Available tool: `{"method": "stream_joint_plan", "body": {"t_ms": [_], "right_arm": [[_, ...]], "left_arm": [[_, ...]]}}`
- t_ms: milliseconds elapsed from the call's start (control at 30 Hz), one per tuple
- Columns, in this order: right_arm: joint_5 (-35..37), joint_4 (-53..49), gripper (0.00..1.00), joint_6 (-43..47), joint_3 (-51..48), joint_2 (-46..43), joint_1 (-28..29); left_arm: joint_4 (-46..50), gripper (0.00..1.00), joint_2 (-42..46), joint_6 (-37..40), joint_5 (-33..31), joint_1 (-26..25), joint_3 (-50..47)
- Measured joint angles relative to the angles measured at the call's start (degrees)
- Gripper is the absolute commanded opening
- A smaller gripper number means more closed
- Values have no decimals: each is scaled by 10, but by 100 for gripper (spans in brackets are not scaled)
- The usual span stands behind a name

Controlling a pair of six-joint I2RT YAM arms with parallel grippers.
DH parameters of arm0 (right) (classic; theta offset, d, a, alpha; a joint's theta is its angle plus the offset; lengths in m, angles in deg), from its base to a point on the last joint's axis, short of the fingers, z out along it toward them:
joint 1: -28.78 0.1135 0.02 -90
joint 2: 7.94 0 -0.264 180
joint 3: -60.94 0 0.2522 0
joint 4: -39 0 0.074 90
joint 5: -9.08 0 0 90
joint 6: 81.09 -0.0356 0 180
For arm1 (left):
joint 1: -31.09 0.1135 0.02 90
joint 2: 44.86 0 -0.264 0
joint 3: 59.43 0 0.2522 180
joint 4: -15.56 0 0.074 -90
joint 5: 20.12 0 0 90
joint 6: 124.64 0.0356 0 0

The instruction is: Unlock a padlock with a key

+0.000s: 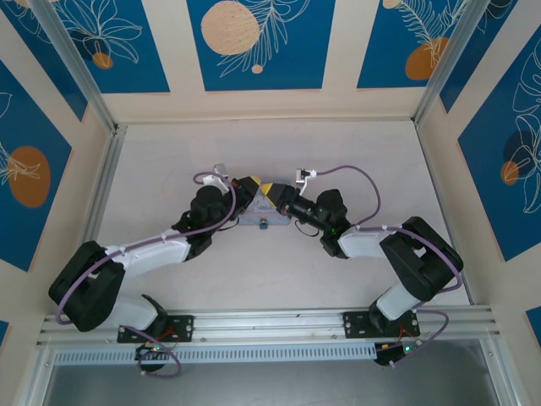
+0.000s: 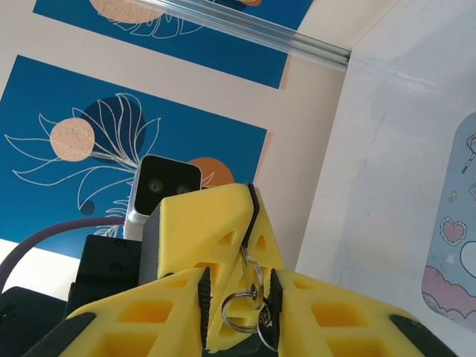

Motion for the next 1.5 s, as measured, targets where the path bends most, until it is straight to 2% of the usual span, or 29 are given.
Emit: {"method": "stream_joint_plan", "body": {"t_ms": [333,900,1267,1500], "right_arm": [[0,-1,24,0,0,0,-3],[-9,-2,28,0,19,20,-3],[-14,-2,18,-1,19,22,-6],[-16,5,6,-7,15,22,-8]], "left_arm": [[0,0,13,0,-2,0,-6],[0,0,13,0,-2,0,-7],[1,0,13,0,-6,-1,-9],[9,0,13,0,-12,-1,-12]]}}
